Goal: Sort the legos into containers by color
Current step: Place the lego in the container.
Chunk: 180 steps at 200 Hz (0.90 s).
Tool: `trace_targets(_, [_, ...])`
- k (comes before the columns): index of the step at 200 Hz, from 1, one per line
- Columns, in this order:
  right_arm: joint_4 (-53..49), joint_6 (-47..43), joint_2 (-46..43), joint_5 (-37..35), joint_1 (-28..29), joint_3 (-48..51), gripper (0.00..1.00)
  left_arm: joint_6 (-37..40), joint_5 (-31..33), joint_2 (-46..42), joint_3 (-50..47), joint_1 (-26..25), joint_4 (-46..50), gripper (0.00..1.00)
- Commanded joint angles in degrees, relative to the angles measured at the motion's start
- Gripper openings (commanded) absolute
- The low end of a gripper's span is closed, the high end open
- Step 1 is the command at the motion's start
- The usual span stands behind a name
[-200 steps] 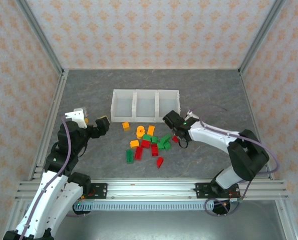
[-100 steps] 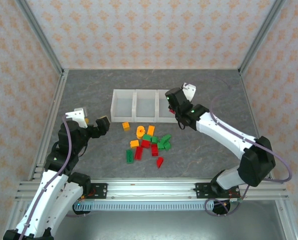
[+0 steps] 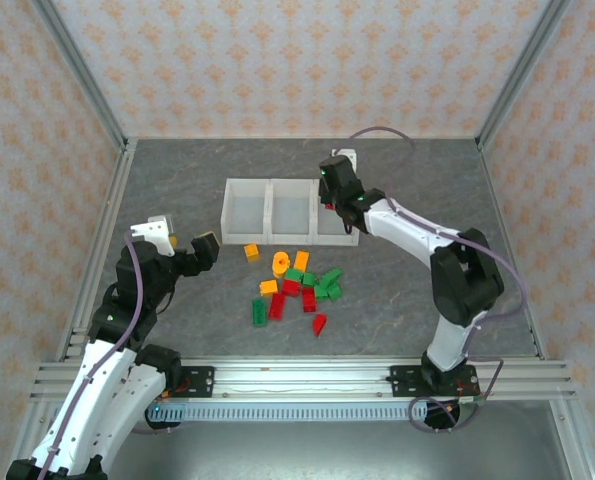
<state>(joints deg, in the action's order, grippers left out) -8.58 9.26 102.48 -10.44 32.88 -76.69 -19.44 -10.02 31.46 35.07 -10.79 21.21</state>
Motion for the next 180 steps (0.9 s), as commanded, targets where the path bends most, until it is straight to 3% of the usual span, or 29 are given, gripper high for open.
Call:
trace_targets(1, [0.46, -3.57, 3.26, 1.8, -0.36, -3.64, 0.35, 0.55, 0.99, -0.39, -0.54, -0.1, -1.61, 0.99])
trace_targets(73, [0.21, -4.41, 9.01, 1.7, -0.45, -5.58, 0.42, 0.76, 0.36, -0.52, -0.62, -0.05, -1.79, 0.99])
trace_targets(127, [-4.18, -2.49, 6.91, 2.05, -0.54, -5.9, 0.73, 0.72, 0.35, -0.7, -0.62, -0.05, -1.88, 0.99])
trace_targets(180, [-16.14, 8.3, -4.69, 9.95, -0.28, -3.47, 0.9, 0.72, -0.44, -0.33, -0.77, -0.07, -2.23, 0.99])
